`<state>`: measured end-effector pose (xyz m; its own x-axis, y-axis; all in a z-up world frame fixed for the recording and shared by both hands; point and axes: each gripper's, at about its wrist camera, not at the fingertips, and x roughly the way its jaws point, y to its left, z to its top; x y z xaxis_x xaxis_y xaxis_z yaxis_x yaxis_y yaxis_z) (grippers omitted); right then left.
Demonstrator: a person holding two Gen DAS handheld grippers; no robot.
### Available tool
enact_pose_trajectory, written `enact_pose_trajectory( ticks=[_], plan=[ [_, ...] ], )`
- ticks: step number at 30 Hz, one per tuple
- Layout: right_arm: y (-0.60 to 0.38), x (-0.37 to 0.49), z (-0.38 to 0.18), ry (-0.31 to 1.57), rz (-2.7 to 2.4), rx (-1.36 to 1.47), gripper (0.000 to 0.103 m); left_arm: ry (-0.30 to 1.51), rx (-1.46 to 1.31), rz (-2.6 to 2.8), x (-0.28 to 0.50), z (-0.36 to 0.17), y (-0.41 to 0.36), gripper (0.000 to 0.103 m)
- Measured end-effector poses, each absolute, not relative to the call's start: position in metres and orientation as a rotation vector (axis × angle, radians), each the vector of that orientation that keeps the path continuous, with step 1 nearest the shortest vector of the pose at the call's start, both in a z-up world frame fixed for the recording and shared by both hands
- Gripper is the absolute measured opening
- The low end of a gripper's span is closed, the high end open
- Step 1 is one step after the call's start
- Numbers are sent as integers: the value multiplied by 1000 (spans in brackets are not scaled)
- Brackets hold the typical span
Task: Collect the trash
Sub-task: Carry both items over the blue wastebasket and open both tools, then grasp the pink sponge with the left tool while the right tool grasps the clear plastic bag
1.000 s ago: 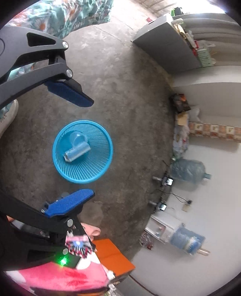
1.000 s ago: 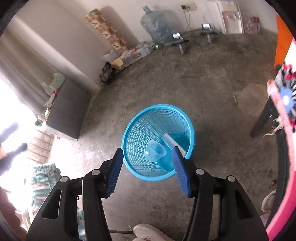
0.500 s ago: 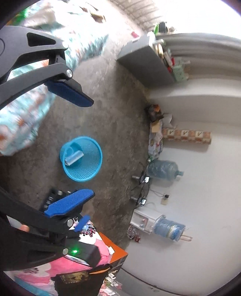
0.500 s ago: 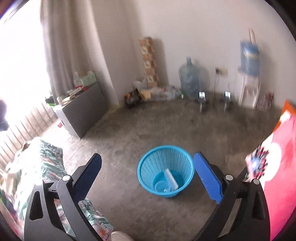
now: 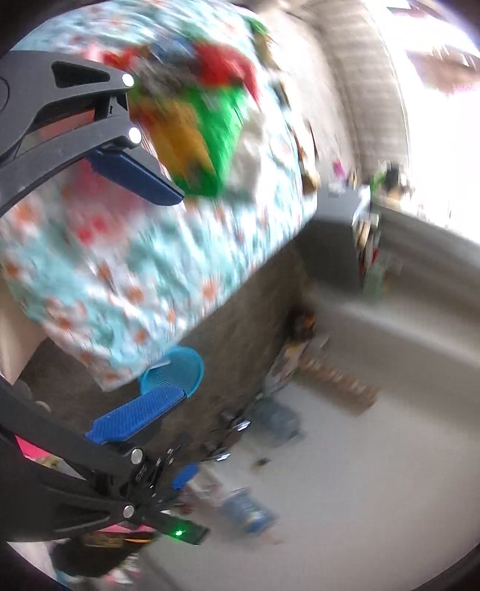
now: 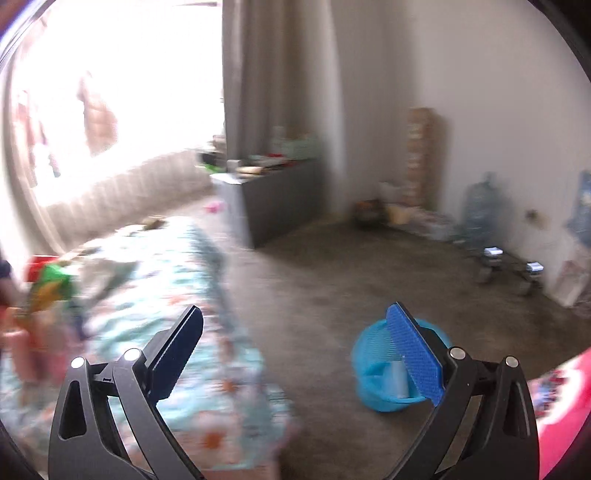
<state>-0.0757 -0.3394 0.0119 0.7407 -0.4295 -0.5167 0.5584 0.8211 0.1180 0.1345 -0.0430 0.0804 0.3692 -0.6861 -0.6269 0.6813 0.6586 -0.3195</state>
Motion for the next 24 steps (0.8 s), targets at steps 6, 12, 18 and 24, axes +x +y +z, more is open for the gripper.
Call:
enact_pose_trajectory(
  ticks=[6, 12, 18, 24],
  plan=[
    [-309, -55, 4, 503, -337, 395, 97, 750, -129, -654, 136, 68, 67, 94],
    [-277, -24, -8, 571, -87, 473, 97, 759, -201, -564, 131, 33, 128, 94],
    [-247, 10, -25, 660, 82, 552, 85, 796, -187, -569, 139, -9, 145, 94],
    [-226, 43, -46, 744, 182, 606, 74, 823, -177, -620, 158, -43, 146, 94]
  ],
)
